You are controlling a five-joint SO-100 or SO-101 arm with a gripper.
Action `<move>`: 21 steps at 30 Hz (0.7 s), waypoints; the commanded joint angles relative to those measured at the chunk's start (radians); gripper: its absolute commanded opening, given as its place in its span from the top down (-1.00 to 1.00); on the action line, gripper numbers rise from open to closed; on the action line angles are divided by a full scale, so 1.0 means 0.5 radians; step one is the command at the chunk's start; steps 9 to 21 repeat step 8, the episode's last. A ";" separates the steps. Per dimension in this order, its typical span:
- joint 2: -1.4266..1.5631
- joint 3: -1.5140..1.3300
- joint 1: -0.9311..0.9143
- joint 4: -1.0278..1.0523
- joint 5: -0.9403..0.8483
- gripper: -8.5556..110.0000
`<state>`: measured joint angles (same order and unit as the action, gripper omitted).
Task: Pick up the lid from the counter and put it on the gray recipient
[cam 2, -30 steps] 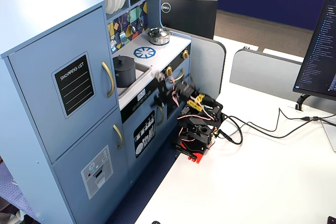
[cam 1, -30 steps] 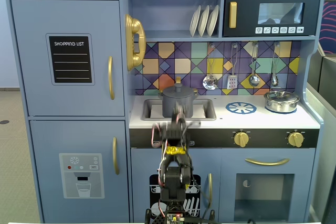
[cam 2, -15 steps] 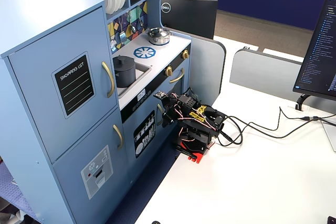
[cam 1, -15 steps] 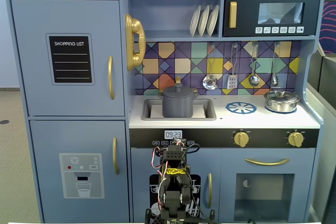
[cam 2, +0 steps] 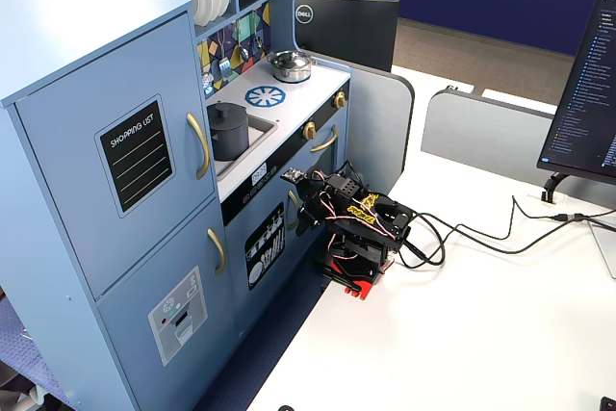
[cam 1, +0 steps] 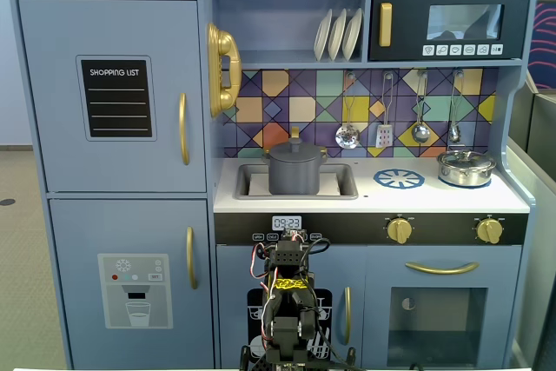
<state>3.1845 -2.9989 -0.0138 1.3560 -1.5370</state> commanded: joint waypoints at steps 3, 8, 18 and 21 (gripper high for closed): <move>-0.012 -0.003 -0.052 0.347 0.052 0.74; -0.012 -0.003 -0.052 0.347 0.052 0.73; -0.012 -0.003 -0.052 0.347 0.052 0.73; -0.012 -0.003 -0.052 0.347 0.052 0.73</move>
